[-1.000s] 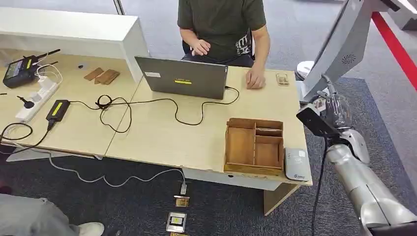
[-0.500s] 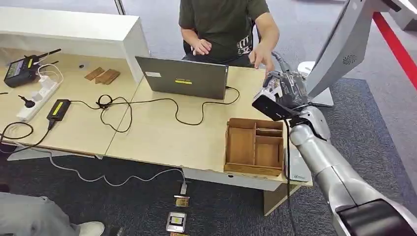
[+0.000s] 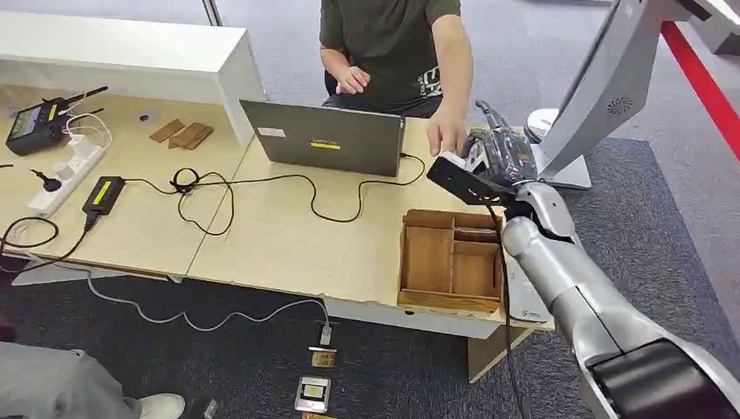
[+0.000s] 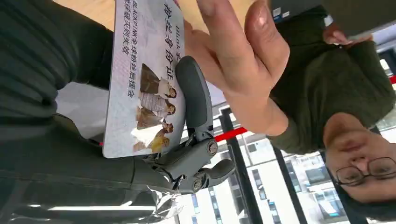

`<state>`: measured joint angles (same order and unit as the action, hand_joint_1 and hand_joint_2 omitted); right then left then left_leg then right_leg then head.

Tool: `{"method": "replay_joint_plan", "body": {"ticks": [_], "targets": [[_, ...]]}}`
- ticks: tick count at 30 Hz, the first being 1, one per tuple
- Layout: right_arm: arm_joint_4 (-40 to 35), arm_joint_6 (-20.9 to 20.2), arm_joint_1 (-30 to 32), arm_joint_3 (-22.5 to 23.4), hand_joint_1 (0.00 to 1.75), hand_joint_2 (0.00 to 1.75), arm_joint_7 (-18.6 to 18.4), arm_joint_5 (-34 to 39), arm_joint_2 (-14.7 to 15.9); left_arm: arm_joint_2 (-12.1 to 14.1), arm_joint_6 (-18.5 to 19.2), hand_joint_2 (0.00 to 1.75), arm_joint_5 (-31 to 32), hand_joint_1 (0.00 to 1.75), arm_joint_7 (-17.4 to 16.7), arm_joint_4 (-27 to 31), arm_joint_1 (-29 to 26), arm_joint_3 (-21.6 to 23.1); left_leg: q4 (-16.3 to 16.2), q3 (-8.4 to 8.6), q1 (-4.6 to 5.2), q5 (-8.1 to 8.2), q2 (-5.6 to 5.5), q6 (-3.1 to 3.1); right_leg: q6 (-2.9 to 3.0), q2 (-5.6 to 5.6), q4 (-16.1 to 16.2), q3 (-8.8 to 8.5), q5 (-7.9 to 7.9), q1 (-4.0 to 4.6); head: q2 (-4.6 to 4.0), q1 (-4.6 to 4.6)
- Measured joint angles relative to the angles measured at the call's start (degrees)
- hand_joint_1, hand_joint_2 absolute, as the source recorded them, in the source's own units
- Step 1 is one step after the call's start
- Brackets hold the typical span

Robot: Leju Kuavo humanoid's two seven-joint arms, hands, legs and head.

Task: Pass the card to the sensor for recognition and then transmit it.

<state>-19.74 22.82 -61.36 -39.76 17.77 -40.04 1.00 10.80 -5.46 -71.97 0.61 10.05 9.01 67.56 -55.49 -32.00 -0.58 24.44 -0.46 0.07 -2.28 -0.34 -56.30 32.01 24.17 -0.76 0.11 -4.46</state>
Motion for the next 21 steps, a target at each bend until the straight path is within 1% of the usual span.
{"method": "replay_joint_plan", "body": {"ticks": [9, 21], "targets": [[1.2, -1.1, -2.8, -0.8, 1.75, 1.75, -2.1, -1.3, 0.4, 0.4, 0.1, 0.00, 0.0, 0.00, 0.0, 0.0, 0.0, 0.4, 0.0, 0.01, 0.00, 0.00, 0.01, 0.00, 0.00, 0.00, 0.0, 0.00, 0.00, 0.02, 0.00, -0.02], [2.3, -0.7, -3.1, -1.6, 1.75, 1.75, -2.1, -3.3, 0.2, 0.3, 0.0, 0.00, -0.2, 0.00, -0.2, 0.0, 0.0, 1.0, 0.0, 0.00, 0.00, 0.00, 0.00, 0.00, 0.00, 0.00, 0.0, 0.00, 0.00, 0.01, 0.00, 0.00]]}}
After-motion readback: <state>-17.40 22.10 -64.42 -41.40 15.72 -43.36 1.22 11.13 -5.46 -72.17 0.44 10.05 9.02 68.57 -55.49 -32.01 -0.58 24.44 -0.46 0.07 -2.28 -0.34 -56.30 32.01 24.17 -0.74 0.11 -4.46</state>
